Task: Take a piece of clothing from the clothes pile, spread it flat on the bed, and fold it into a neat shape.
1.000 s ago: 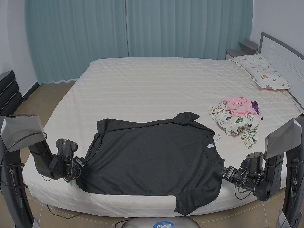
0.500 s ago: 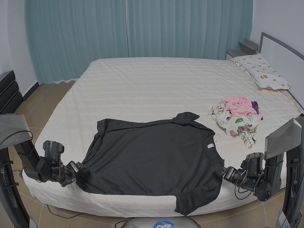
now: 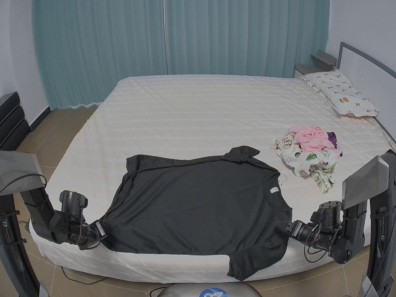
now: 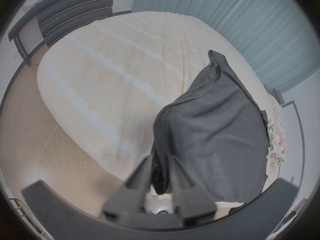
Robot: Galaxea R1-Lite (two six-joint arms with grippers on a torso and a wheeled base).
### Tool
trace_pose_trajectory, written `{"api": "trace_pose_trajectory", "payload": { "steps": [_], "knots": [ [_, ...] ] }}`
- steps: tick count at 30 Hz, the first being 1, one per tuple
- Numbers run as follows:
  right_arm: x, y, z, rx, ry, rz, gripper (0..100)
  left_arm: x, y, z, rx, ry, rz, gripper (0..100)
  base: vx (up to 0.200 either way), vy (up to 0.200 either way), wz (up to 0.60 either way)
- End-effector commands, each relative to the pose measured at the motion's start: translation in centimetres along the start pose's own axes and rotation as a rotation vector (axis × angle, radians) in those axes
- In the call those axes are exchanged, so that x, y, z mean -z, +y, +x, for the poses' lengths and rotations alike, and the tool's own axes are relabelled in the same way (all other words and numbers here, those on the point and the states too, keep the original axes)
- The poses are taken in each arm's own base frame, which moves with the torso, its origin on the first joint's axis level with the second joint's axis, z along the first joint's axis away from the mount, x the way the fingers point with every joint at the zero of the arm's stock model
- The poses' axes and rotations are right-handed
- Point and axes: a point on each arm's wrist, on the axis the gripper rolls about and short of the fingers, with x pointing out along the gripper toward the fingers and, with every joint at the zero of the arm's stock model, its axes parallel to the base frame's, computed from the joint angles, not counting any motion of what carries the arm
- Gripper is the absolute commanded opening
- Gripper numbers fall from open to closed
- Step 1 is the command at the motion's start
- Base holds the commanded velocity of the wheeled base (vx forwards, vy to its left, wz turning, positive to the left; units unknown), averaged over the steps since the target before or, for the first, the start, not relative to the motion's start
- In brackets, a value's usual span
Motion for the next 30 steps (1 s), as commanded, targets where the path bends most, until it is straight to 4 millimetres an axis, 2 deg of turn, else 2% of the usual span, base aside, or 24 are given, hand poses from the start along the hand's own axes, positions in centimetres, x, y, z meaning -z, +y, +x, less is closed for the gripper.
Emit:
{"api": "trace_pose_trajectory", "payload": {
  "steps": [1,10,11,17,23,30],
  "knots": [
    [0.7,-0.6,0.2,0.012,0.029,-0.001,100,0.4,0.3,0.1,-0.030,0.006,-0.002,0,0.000,0.000,0.00],
    [0.8,-0.5,0.5,-0.045,0.077,-0.023,100,0.5,0.6,-0.2,-0.042,0.005,-0.010,0,0.000,0.000,0.00],
    [0.9,-0.6,0.6,-0.047,0.082,-0.033,0,0.5,0.7,-0.1,-0.042,0.009,-0.011,0,0.000,0.000,0.00],
    [0.8,-0.4,0.3,-0.054,0.078,-0.069,0,0.0,0.8,-0.1,-0.031,0.001,-0.033,0,0.000,0.000,0.00],
    [-1.7,0.7,-0.7,-0.132,-0.003,-0.005,0,-1.8,0.4,-0.1,0.024,-0.048,-0.140,0,0.000,0.000,0.00],
    [-3.9,1.6,0.2,-0.219,-0.068,0.024,0,-2.7,0.2,0.1,0.043,-0.071,-0.210,0,0.000,0.000,0.00]
  ]
}}
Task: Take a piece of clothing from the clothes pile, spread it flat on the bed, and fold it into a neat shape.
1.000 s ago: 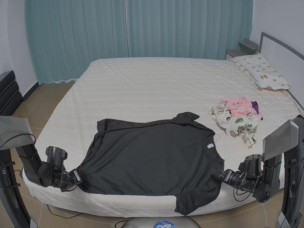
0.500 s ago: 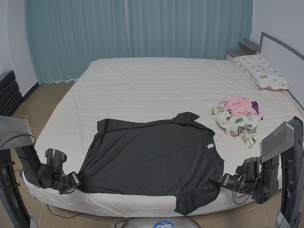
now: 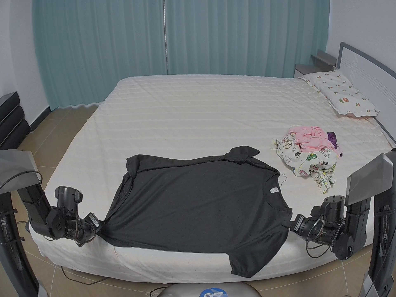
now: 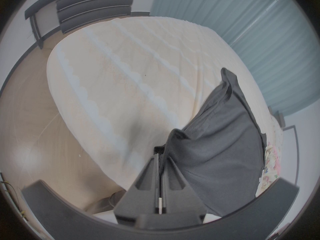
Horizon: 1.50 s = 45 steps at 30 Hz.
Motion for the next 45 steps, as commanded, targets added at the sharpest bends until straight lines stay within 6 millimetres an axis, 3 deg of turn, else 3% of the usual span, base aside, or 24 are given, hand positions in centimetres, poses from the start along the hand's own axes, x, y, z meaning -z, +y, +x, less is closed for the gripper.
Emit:
{"api": "trace_pose_trajectory", "payload": {
  "steps": [1,9,10,14,16,18,25,31,39,45],
  "knots": [
    [-2.0,1.1,0.5,-0.083,-0.075,-0.021,0,-0.5,-0.3,0.2,0.014,-0.018,-0.015,0,0.000,0.000,0.00],
    [-3.1,2.2,3.6,-0.132,-0.074,-0.047,0,-1.3,-1.0,0.4,0.082,-0.082,-0.082,0,0.000,0.000,0.00],
    [-3.3,2.3,3.9,-0.136,-0.078,-0.049,100,-1.4,-1.1,0.4,0.088,-0.089,-0.083,0,0.000,0.000,0.00],
    [-3.2,1.4,6.4,-0.132,-0.082,-0.047,100,-1.2,-0.8,1.1,0.080,-0.084,-0.085,0,0.000,0.000,0.00],
    [-3.1,1.3,6.7,-0.130,-0.079,-0.047,100,-1.1,-0.8,1.2,0.076,-0.082,-0.086,0,0.000,0.000,0.00],
    [-3.2,1.1,6.6,-0.128,-0.083,-0.044,100,-1.1,-0.8,1.2,0.076,-0.082,-0.086,0,0.000,0.000,0.00],
    [-4.2,0.9,3.5,-0.106,-0.092,-0.025,100,-1.1,-0.8,1.2,0.076,-0.082,-0.086,0,0.000,0.000,0.00],
    [-1.1,0.3,1.4,-0.080,0.047,-0.053,100,-1.1,-0.8,1.2,0.077,-0.078,-0.087,0,0.000,0.000,0.00],
    [2.1,0.7,3.1,-0.083,0.153,-0.091,100,-1.1,-0.8,1.2,0.078,-0.077,-0.087,0,0.000,0.000,0.00],
    [2.2,0.8,3.7,-0.086,0.153,-0.107,100,-1.1,-0.8,1.2,0.076,-0.076,-0.087,0,0.000,0.000,0.00]
  ]
}}
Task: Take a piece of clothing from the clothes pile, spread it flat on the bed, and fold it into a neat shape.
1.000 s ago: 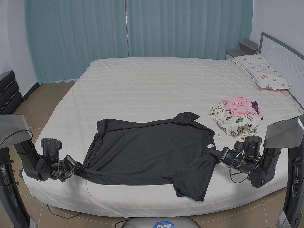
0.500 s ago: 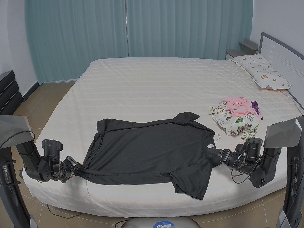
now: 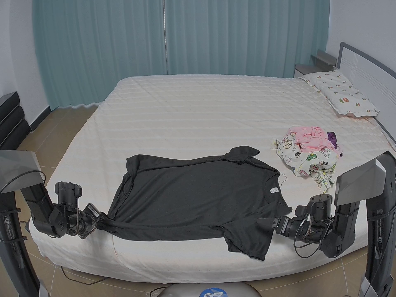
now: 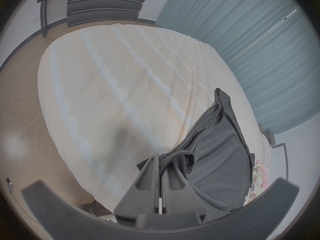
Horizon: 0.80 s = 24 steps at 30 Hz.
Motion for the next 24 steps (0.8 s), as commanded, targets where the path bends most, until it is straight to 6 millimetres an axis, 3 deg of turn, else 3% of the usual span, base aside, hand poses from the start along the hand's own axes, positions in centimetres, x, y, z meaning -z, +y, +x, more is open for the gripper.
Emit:
{"api": "trace_pose_trajectory", "payload": {
  "steps": [1,2,3,8,13,18,19,24],
  "knots": [
    [0.4,-0.1,0.5,0.002,0.014,-0.005,100,0.0,0.0,0.0,-0.001,0.002,-0.001,0,0.000,0.000,0.00],
    [0.4,-0.1,0.5,0.002,0.014,-0.005,100,0.0,0.0,0.0,-0.002,0.001,-0.001,0,0.000,0.000,0.00],
    [0.5,-0.1,0.6,0.002,0.016,-0.006,0,0.0,0.0,0.0,-0.001,0.002,-0.001,0,0.000,0.000,0.00],
    [0.5,-0.2,0.4,0.006,0.019,-0.022,0,0.0,0.0,0.0,-0.002,0.003,-0.001,0,0.000,0.000,0.00],
    [0.5,-0.6,-1.2,0.038,0.020,-0.036,0,0.1,0.1,-0.1,-0.004,0.005,0.002,0,0.000,0.000,0.00],
    [0.0,-1.3,-3.1,0.076,-0.001,-0.028,0,0.5,0.3,-0.4,-0.011,0.018,0.009,0,0.000,0.000,0.00],
    [-0.1,-1.6,-4.6,0.101,-0.006,-0.008,0,0.6,0.3,-0.9,-0.011,0.018,0.020,0,0.000,0.000,0.00],
    [1.2,-2.0,-7.5,0.150,0.038,-0.031,0,1.8,0.9,-1.9,-0.034,0.055,0.136,0,0.000,0.000,0.00]
  ]
}}
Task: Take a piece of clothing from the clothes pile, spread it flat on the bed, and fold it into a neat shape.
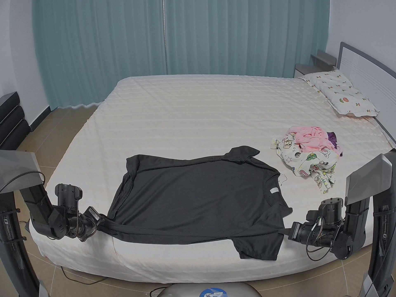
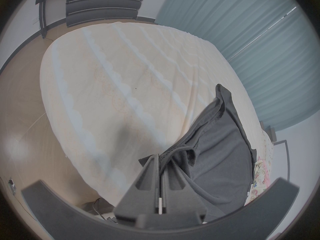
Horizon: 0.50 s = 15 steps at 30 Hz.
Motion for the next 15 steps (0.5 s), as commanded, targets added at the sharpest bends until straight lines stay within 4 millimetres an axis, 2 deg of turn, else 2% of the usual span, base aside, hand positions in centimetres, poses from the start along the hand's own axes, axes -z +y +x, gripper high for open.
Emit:
{"api": "trace_pose_trajectory", "payload": {
  "steps": [1,7,15],
  "knots": [
    [0.9,-0.7,-3.7,0.053,0.024,-0.017,0,1.2,0.5,-1.2,-0.019,0.034,0.100,0,0.000,0.000,0.00],
    [2.1,-1.4,-5.1,0.100,0.079,-0.026,0,2.8,0.6,-1.8,-0.076,0.114,0.183,0,0.000,0.000,0.00],
    [2.8,-2.0,-4.9,0.124,0.115,-0.029,0,3.8,0.9,-2.5,-0.148,0.209,0.242,0,0.000,0.000,0.00]
  ]
}}
